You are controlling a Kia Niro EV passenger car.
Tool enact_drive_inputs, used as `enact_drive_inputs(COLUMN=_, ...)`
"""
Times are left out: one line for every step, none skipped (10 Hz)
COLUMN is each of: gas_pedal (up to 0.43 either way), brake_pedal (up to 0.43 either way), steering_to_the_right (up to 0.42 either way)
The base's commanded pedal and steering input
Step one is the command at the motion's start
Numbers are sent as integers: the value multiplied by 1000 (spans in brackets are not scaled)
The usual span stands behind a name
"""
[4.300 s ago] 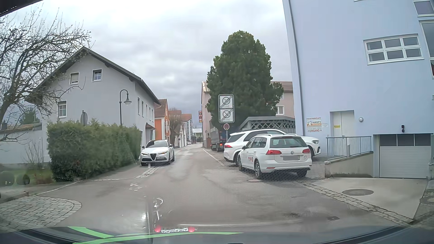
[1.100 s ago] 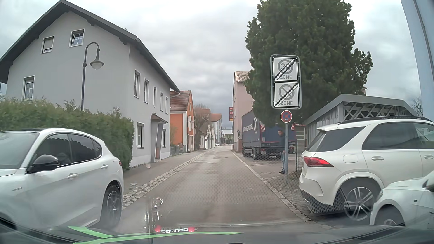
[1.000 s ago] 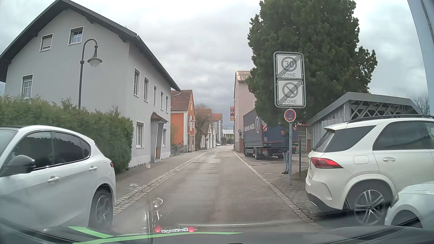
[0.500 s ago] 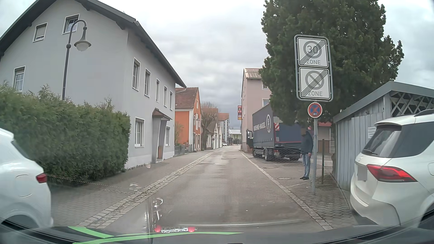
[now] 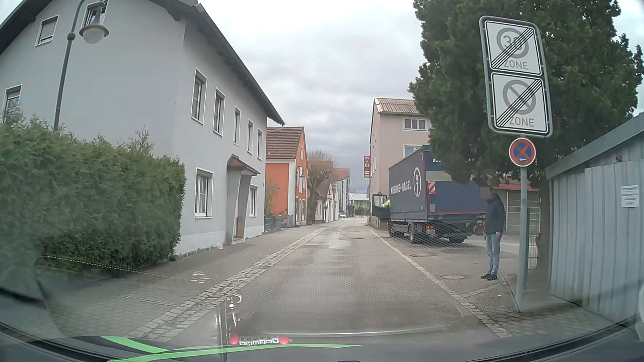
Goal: Follow the waypoints while adhering to traffic rules and regulations
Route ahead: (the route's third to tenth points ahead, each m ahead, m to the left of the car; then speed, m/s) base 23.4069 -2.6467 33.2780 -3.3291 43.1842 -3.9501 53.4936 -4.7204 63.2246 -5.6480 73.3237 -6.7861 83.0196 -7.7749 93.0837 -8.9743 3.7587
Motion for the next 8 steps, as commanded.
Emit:
enact_drive_inputs(gas_pedal=150, brake_pedal=0, steering_to_the_right=-26)
enact_drive_inputs(gas_pedal=157, brake_pedal=0, steering_to_the_right=-19)
enact_drive_inputs(gas_pedal=169, brake_pedal=0, steering_to_the_right=-11)
enact_drive_inputs(gas_pedal=177, brake_pedal=0, steering_to_the_right=-4)
enact_drive_inputs(gas_pedal=189, brake_pedal=0, steering_to_the_right=6)
enact_drive_inputs(gas_pedal=189, brake_pedal=0, steering_to_the_right=14)
enact_drive_inputs(gas_pedal=197, brake_pedal=0, steering_to_the_right=18)
enact_drive_inputs(gas_pedal=197, brake_pedal=0, steering_to_the_right=19)
